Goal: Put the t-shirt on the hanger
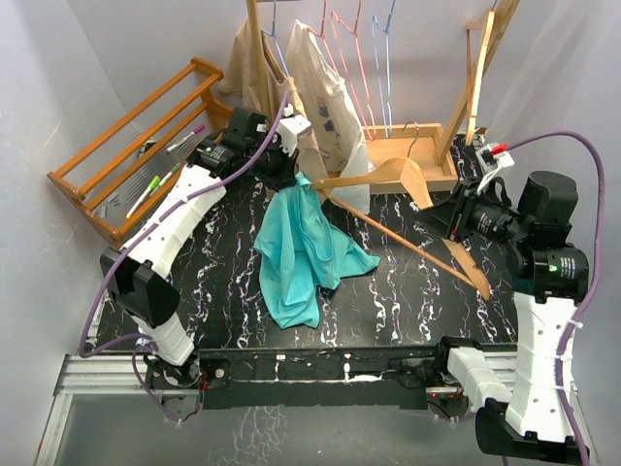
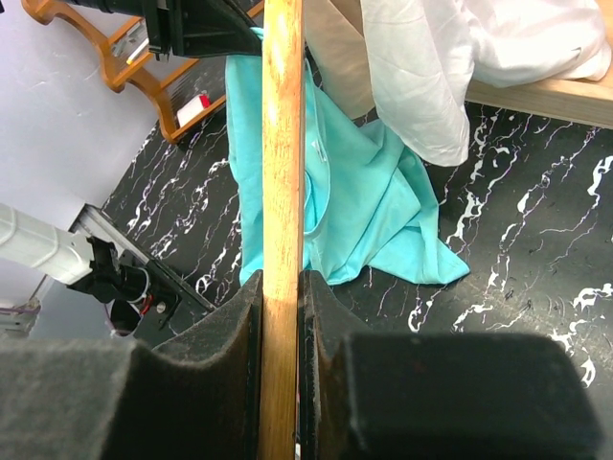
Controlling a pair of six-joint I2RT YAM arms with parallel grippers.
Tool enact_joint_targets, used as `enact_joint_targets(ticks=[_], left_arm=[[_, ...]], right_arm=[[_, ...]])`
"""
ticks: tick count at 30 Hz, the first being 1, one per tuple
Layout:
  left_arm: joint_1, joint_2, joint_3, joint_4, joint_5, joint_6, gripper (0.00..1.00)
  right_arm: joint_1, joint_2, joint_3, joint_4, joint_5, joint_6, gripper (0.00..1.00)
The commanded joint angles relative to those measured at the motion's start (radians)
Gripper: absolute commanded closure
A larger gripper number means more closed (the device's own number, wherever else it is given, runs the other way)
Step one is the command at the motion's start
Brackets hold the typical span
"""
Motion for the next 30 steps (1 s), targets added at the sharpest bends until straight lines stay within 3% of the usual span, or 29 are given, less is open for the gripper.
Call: enact_joint_targets(ticks=[1, 20, 23, 30], left_arm=[[0.045, -0.009, 0.043, -0.003, 0.011, -0.010, 1.00], [0.181, -0.096, -0.041, 0.013, 0.022, -0.009, 1.00], [0.211, -0.105, -0.059, 0.019, 0.029, -0.011, 1.00], [0.272, -0.138, -0.084, 0.018, 0.044, -0.007, 1.00]], right_arm=[[-0.002, 0.013, 0.024, 0.101, -0.026, -0.001, 0.92], [0.047, 0.298, 0.200, 0.325, -0.171, 0.025, 0.92], [0.114, 0.324, 0.208, 0.354, -0.136, 0.035, 0.92], [0.415, 0.402, 0.228, 0.346, 0.090, 0.003, 0.92]])
